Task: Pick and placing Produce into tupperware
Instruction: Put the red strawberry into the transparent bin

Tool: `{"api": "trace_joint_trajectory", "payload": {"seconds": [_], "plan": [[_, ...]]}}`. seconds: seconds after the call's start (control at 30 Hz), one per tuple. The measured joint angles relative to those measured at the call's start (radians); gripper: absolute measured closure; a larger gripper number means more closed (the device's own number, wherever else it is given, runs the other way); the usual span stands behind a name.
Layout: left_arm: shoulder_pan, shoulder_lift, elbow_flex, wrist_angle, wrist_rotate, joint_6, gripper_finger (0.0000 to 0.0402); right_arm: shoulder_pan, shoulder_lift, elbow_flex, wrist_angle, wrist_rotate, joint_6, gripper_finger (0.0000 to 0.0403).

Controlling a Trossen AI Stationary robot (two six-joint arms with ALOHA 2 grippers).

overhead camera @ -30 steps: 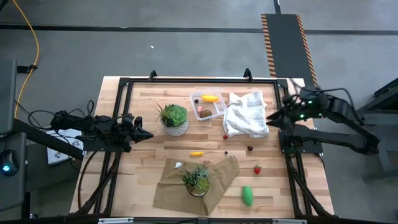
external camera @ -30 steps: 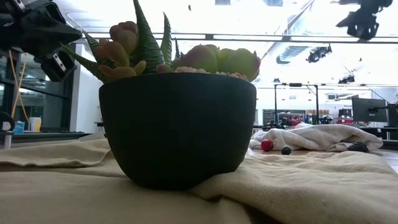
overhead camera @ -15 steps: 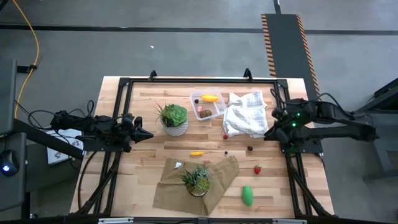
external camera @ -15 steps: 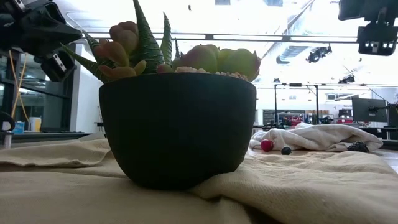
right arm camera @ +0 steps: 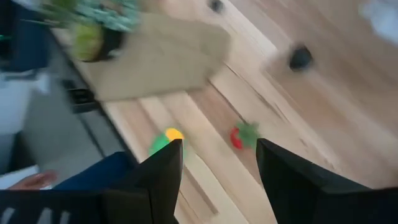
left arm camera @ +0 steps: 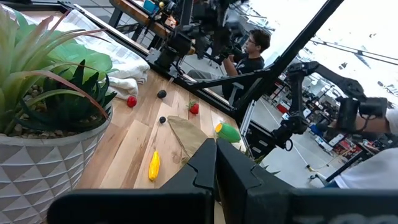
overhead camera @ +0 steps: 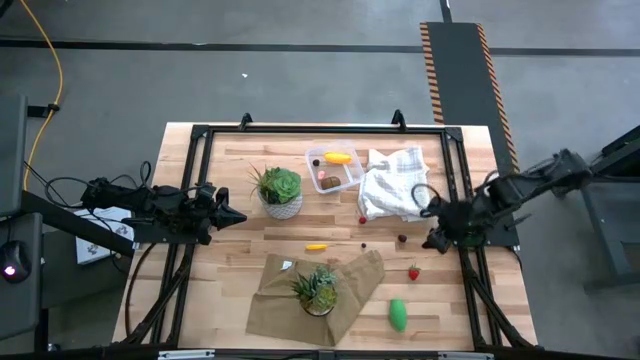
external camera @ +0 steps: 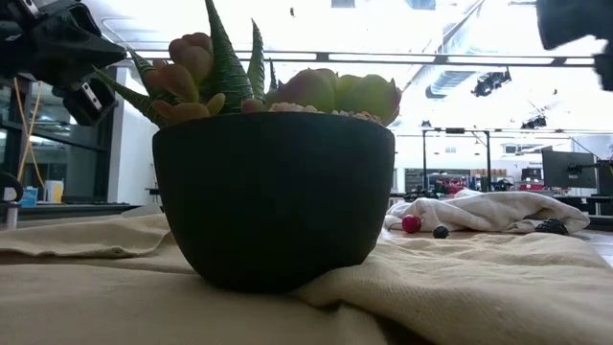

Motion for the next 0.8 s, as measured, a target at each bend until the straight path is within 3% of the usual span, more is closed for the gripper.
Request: {"api": "trace_joint_trajectory", "payload": {"seconds": [0.27,0.47,0.8], "plan": [[0.000,0.000,0.000,0.000,0.000,0.000,0.0401,0.272,0.188,0.000,-0.004,0.182,0.433,0.0206],[0.000,0.000,0.000,0.000,0.000,0.000,0.0401,0.301,0.333,0.000,0.024,0.162,0.609,0.0206],[0.000,0.000,0.000,0.000,0.000,0.000,0.0401,0.297,0.546,0.022,0.125,0.105,0.678,0.0206]]}}
